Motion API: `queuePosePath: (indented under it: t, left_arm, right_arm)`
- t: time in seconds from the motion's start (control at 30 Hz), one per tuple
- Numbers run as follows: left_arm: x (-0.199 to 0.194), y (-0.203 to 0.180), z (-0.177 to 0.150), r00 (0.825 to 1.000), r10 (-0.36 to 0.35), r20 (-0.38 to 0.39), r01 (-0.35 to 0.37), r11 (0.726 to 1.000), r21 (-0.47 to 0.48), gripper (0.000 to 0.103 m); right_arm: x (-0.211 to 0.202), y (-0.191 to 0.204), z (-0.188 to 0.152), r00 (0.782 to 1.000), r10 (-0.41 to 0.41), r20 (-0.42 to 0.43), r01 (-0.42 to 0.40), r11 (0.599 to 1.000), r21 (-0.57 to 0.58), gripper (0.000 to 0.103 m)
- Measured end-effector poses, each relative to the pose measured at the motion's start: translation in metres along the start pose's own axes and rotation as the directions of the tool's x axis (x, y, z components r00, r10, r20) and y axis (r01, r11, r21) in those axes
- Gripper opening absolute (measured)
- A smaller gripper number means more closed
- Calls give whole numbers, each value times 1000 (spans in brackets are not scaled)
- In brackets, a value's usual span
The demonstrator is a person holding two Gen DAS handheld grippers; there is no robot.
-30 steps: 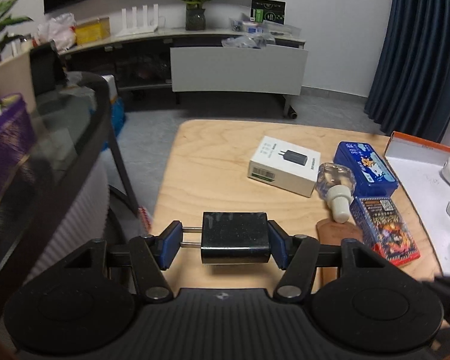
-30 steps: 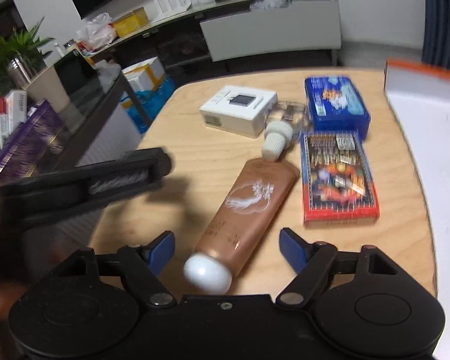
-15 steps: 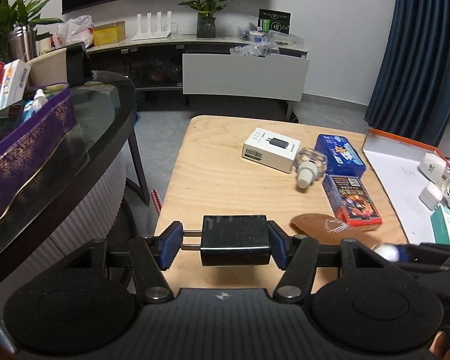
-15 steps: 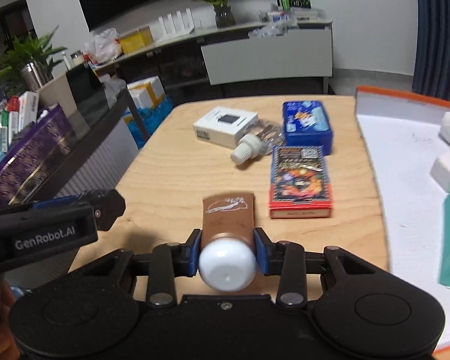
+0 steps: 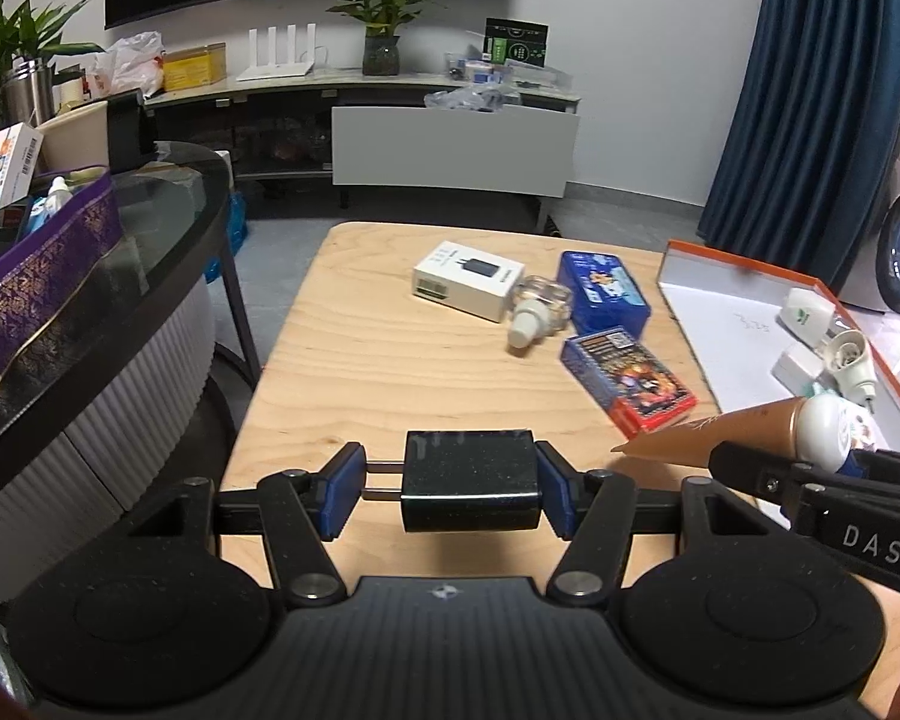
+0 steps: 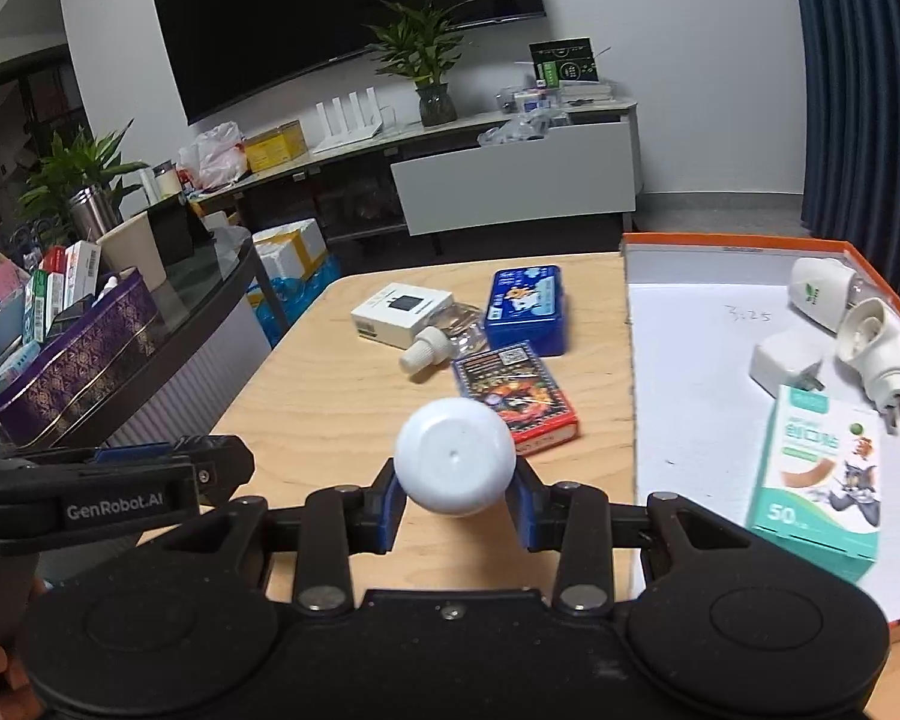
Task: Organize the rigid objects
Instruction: 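Grasp black plug charger with left gripper while right grasps brown lotion tube, then carry the black charger and brown lotion tube over the orange-rimmed box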
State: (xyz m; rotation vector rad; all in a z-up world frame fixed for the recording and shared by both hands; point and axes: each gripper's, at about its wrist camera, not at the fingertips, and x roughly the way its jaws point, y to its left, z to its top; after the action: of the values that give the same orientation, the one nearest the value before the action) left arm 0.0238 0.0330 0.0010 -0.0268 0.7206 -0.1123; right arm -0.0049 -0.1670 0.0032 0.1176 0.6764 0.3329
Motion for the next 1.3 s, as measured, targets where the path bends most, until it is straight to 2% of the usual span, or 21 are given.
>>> queuePosePath:
  t: [0.27,0.5,0.7,1.0,1.3]
  left_arm:
    - [-9,-16,5,999,-22,28,21,1000,23,61]
    - [-18,-49,15,995,-73,67,68,995,75,61]
    - [-20,-90,22,987,-139,81,128,983,131,61]
    - [-21,-160,34,965,-242,104,214,950,226,61]
    - [-10,-199,45,957,-272,105,235,932,275,61]
  right_arm:
    - [-26,-7,6,996,-35,76,38,999,-27,45]
    - [-49,-27,14,987,-77,138,77,997,5,45]
    - [-74,-59,16,972,-147,183,140,989,53,45]
    - [-111,-115,16,936,-264,233,238,962,131,45]
    - [-127,-147,16,915,-303,266,266,949,168,45]
